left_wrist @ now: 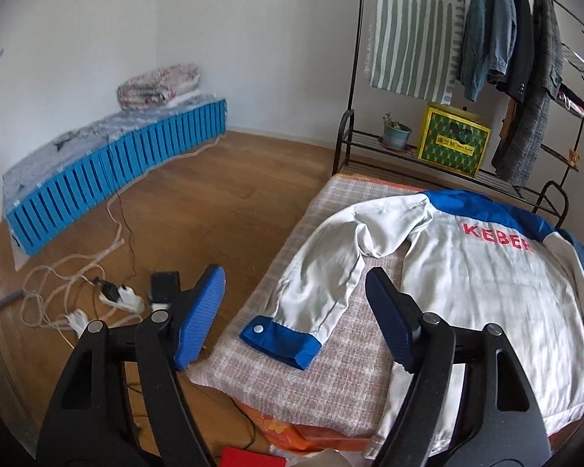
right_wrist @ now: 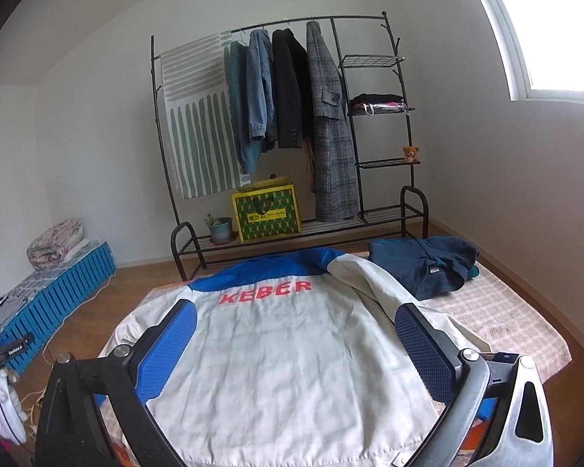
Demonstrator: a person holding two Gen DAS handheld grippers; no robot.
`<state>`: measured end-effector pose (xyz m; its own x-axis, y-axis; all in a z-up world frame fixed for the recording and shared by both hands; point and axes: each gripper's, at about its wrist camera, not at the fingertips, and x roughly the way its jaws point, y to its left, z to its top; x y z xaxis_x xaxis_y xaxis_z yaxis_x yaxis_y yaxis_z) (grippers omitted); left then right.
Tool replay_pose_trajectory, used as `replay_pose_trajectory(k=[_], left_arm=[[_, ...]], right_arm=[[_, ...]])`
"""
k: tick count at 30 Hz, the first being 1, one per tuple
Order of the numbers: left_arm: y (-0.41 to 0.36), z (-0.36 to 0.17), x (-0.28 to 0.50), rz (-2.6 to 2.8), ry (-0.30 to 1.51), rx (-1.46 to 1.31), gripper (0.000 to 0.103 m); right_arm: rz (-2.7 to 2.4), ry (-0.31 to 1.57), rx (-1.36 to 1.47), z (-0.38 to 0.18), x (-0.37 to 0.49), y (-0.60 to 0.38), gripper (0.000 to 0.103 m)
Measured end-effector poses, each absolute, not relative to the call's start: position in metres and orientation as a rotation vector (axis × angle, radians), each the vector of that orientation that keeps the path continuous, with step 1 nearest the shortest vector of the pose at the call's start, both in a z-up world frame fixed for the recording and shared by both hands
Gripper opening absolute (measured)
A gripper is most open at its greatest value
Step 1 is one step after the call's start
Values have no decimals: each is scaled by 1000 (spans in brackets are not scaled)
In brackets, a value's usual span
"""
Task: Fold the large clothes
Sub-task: 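Grasp the blue cuff of the jacket sleeve with the left tool, then lift the held cuff with the left tool while the right tool grasps the jacket side edge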
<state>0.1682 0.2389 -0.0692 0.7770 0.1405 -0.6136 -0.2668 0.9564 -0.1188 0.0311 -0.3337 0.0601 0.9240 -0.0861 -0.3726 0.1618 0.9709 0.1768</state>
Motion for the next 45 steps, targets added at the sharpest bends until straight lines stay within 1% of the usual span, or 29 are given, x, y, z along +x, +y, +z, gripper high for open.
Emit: replay_pose_trajectory(k=[1,2,3,5,9,13,18,22,25,26,27,28,31,37,40,42,44,45], left_arm=[[254,-78,176,204,671,-260,76],[269,-89,183,208,698,-310,72],[284,-103,191,222,733,-363,66],[311,-132,202,226,813,-487,63],[345,-200,216,215,946,-742,63],[359,-248,222,225,1004,-885,63],[365,-288,234,222,1052,-977,63],[364,-302,243,219,1043,-1009,63],[362,-298,251,214,1021,-971,63],[361,-298,254,197,1019,-966,48],[362,-300,258,181,1027,-961,13],[363,-300,261,186,1038,-956,12],[365,-289,260,177,988,-953,10],[344,-211,252,121,843,-791,8],[322,-168,242,46,778,-728,8],[301,-140,231,-6,736,-650,8],[276,-116,218,-67,704,-575,8],[263,-108,211,-95,697,-544,8]], right_arm=[[-117,356,224,60,34,-332,103],[-104,351,238,59,38,-331,103],[-92,360,249,57,44,-329,103],[-70,395,259,54,56,-326,103],[-59,452,252,41,73,-319,103],[-60,505,258,27,87,-313,103],[-40,537,258,18,96,-299,103],[-13,554,225,14,98,-286,103],[-4,568,199,10,101,-277,103],[-6,571,188,8,104,-273,103],[-6,573,178,6,105,-271,103],[-4,576,168,5,107,-268,103],[11,590,146,-3,114,-259,103],[45,626,130,-31,135,-247,102],[83,654,125,-44,153,-240,98],[139,685,124,-52,170,-234,93],[222,730,132,-61,191,-227,84],[263,768,136,-65,203,-223,82]])
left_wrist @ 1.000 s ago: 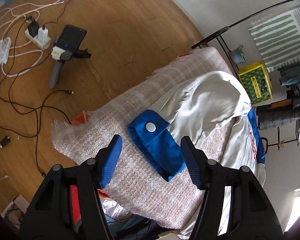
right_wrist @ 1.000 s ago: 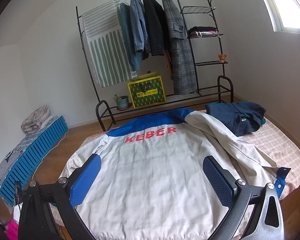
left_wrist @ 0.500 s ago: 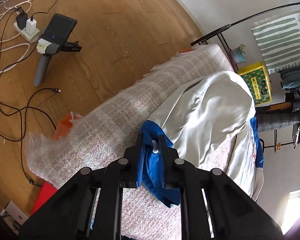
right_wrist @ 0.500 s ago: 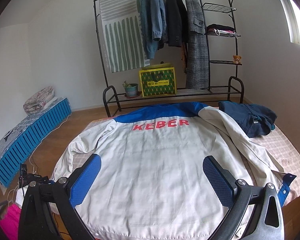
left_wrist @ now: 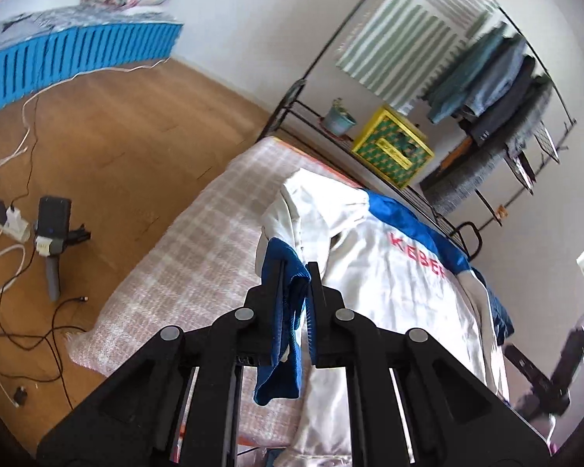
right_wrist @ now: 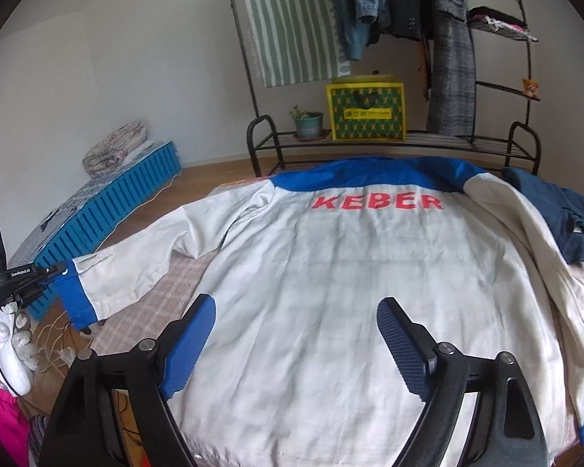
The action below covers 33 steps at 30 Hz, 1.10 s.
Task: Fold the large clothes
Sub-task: 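Lift the held cuff with the left tool while the right tool grasps the jacket side edge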
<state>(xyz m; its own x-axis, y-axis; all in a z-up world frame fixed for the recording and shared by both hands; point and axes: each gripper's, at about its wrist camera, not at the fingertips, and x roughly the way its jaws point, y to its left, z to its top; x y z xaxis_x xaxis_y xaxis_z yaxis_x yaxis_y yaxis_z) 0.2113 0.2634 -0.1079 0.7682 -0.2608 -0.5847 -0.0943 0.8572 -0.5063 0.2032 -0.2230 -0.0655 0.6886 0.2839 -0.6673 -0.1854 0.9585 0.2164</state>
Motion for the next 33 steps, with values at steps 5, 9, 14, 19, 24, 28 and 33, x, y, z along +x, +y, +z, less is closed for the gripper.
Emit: replay_pose_trajectory(k=[5,9,14,19,24,28,33], left_arm=[[199,-92,174,-215,701,-419,8],[148,-109,149,-296,779,-305,8],[113,-145,128,-325,894,-170,8],[104,-163,115,-327,943,-99,8],[101,-162,96,-341,941,-19,8],[108,-166,87,-333,963,-7,8],[108,-171,89,-341,983,1,8]], right_arm=[[402,906,161,-90,259,-204,58],[451,975,178,-107,295,-192,54],[467,1017,267,-118,331,-189,54],[483,1043,347,-126,368,-177,54],[478,1055,302,-126,414,-146,55],[361,1074,226,-133,456,-138,60],[262,1154,225,-160,503,-136,60]])
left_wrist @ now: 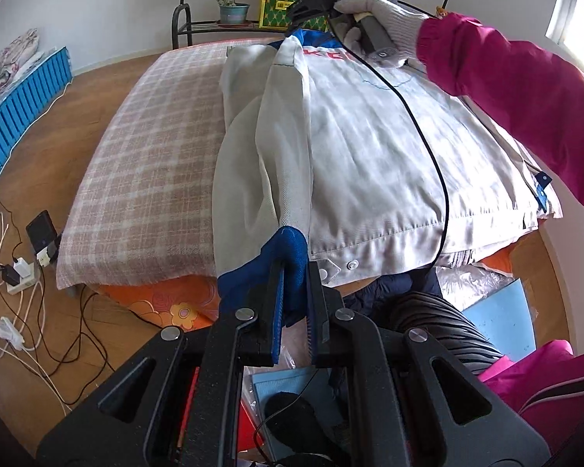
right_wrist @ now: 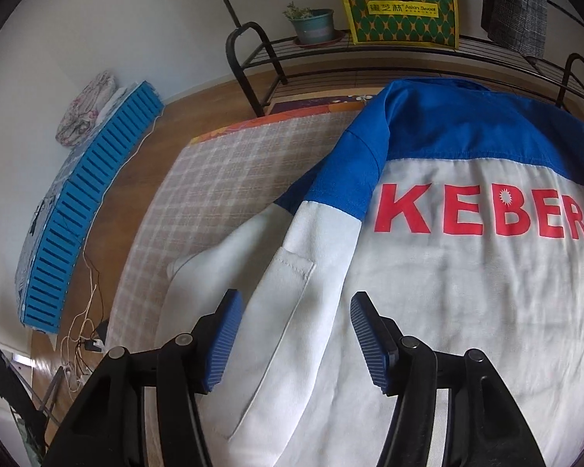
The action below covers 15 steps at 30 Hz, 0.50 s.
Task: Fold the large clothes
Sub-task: 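Lift the held cuff with the left tool while the right tool grasps the jacket side edge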
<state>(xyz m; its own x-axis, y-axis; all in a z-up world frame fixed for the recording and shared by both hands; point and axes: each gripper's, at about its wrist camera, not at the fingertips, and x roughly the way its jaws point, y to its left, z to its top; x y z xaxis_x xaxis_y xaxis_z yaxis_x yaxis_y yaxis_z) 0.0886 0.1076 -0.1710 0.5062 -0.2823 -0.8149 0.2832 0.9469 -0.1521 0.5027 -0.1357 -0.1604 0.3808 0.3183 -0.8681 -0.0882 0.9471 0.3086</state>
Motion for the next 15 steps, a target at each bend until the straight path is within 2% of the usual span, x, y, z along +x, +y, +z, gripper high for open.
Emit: replay_pose_trajectory(k=[7,9,10,11,13,15], left_arm=[[103,-169,92,-358,980,23,8],[104,-169,92,-366,978,10,8],[103,-170,92,-370,980,11,8],[102,-171,92,-375,983,12,8],[99,-173,92,-402,997,5,8],[97,-173,91,-425,1002,-17,8]], right_arm=[[170,1247,86,-186,546,-113,60],[170,1258,90,-186,553,-119,48],[184,1260,120,-185,554,-127,32],[202,1254,156,-181,556,-134,25],[200,1231,160,-173,554,-147,16],[115,1216,79,-169,551,-161,17]])
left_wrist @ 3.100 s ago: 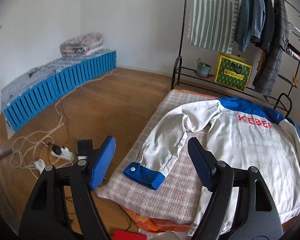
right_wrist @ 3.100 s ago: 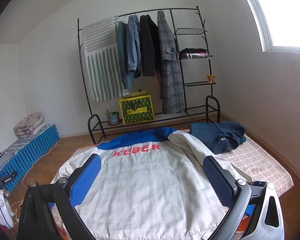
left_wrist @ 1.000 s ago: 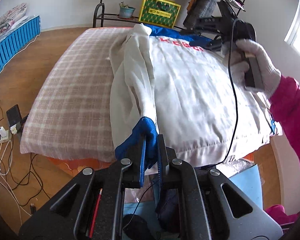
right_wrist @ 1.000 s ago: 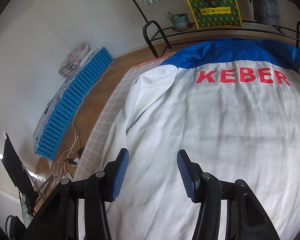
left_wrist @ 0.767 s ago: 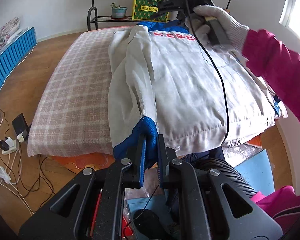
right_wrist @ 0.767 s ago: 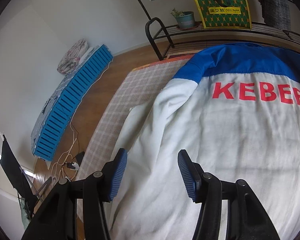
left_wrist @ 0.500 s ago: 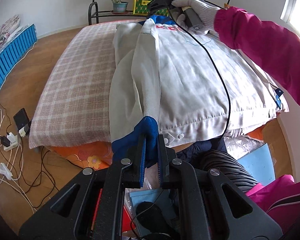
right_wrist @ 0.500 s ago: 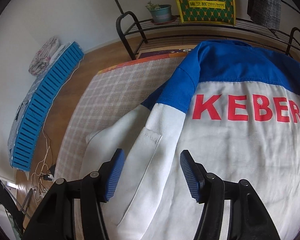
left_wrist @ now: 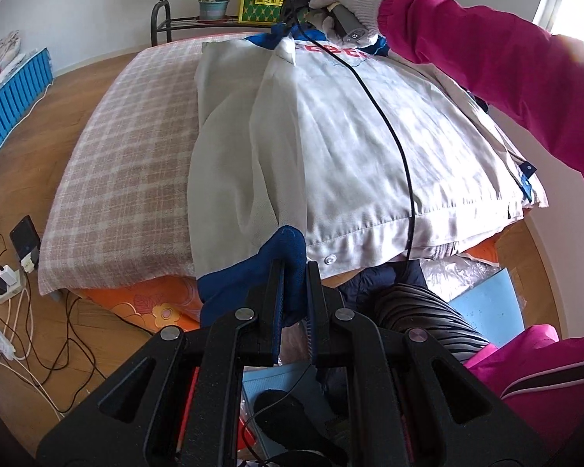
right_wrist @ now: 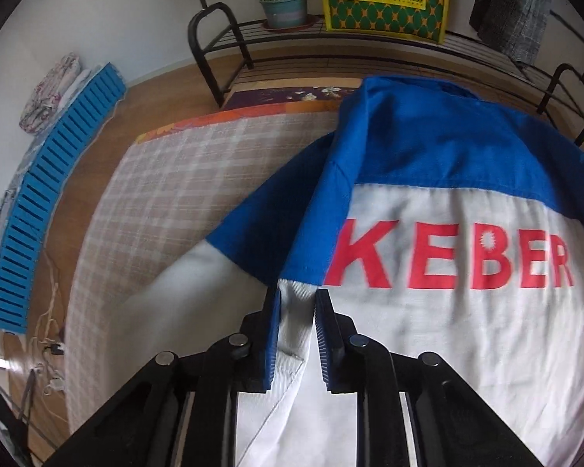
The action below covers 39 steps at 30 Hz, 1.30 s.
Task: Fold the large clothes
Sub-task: 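Lift the held cuff with the left tool while the right tool grasps the jacket side edge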
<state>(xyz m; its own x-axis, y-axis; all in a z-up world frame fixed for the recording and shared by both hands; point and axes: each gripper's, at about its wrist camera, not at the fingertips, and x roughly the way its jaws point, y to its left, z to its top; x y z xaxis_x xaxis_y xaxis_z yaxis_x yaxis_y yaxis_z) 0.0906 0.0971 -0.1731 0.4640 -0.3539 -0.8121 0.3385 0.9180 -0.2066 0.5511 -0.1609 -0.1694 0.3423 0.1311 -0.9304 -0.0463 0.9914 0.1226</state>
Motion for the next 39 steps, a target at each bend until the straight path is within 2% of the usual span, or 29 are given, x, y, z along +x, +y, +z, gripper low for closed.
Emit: replay_pose_trajectory(k=[1,2,4,6,7,8,9,17,19,21,23,24,26,29,32,33,35,36,37,39], left_arm=[[96,-173,90,-446,1007,-39,8],[96,-172,90,-474,1019,-68,8],[94,-170,88,-522,1029,-110,8],[95,-165,84,-533,1019,-125,9],[99,-164,84,-529,1014,-152,11],[105,-163,85,-517,1013,-192,20],[114,-162,86,-497,1012,-236,28],[180,-188,110,-285,1030,-425,30],[191,-200,117,-256,1042,-447,36],[198,-213,124,-230,1051,-481,42],[200,-225,130,-203,1070,-499,42],[200,-228,130,-192,1076,-503,42],[199,-227,127,-193,1065,-522,42],[197,-222,119,-215,1039,-550,45],[190,-229,118,-229,1049,-571,47],[188,-232,119,-231,1059,-575,47],[184,-239,119,-250,1068,-610,47],[182,-243,119,-264,1075,-628,47],[179,-247,120,-275,1082,-641,47],[173,-257,120,-301,1104,-662,47]], right_arm=[[64,1210,30,-168,551,-167,18],[15,1204,-1,-167,548,-176,30],[30,1212,59,-164,538,-192,46],[143,1241,159,-161,521,-198,58],[201,1249,179,-160,509,-198,70],[238,1253,174,-159,497,-194,76],[264,1255,165,-159,483,-188,77],[458,1424,285,-199,372,-158,77],[497,1430,297,-203,350,-148,74],[530,1425,287,-207,334,-138,63],[571,1430,263,-213,325,-125,15],[576,1436,260,-215,322,-121,6],[596,1432,307,-208,319,-128,1],[602,1368,356,-184,318,-156,1],[569,1358,356,-187,315,-172,4],[575,1375,368,-192,312,-173,13],[574,1411,374,-199,303,-172,56],[572,1411,364,-200,296,-170,61],[579,1410,352,-201,287,-170,63],[603,1438,336,-208,271,-163,60]])
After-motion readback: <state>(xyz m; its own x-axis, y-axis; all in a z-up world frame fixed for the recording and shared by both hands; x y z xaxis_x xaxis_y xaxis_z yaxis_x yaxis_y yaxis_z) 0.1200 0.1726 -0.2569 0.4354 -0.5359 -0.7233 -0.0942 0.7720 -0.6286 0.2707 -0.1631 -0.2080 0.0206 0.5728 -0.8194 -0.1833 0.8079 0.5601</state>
